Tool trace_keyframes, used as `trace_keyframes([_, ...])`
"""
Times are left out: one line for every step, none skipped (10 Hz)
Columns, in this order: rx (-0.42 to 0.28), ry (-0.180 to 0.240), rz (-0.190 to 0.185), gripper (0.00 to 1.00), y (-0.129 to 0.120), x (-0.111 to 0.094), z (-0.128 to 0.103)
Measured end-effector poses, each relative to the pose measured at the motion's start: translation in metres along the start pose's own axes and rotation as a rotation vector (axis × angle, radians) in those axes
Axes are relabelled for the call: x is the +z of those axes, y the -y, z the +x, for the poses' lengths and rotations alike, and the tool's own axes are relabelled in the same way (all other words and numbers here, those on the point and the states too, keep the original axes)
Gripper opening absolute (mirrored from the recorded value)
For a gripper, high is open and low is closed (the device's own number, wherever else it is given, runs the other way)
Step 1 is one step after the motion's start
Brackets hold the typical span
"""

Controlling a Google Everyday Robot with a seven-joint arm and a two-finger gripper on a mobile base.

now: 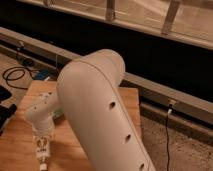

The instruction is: Place the bottle in the ceramic bowl

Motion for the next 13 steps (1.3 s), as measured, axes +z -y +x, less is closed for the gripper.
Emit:
trace_keyframes([0.013, 0.019, -0.017, 0.00, 0.004, -0.009, -0.001])
trace_keyframes([0.027, 0.040, -0.024, 0.00, 0.011, -0.020, -0.004])
trace_keyframes([0.043, 0.073, -0.030, 0.00, 0.020, -0.038, -0.011])
trace_keyframes([0.051, 0.114, -0.028, 0.00, 0.029, -0.062, -0.021])
trace_keyframes([0.046, 0.147, -0.021, 0.00, 0.034, -0.084, -0.030])
trace_keyframes([0.045, 0.173, -0.015, 0.00, 0.040, -0.100, -0.039])
trace_keyframes([0.047, 0.216, -0.006, 0.00, 0.055, -0.126, -0.057])
trace_keyframes([0.047, 0.240, 0.000, 0.00, 0.064, -0.138, -0.070])
trace_keyframes([0.036, 0.260, -0.015, 0.00, 0.068, -0.150, -0.086])
trace_keyframes([0.025, 0.275, -0.034, 0.00, 0.071, -0.158, -0.104])
trace_keyframes([0.005, 0.276, -0.058, 0.00, 0.064, -0.157, -0.122])
trace_keyframes([-0.012, 0.272, -0.074, 0.00, 0.055, -0.154, -0.132])
trace_keyframes([-0.049, 0.265, -0.100, 0.01, 0.036, -0.148, -0.149])
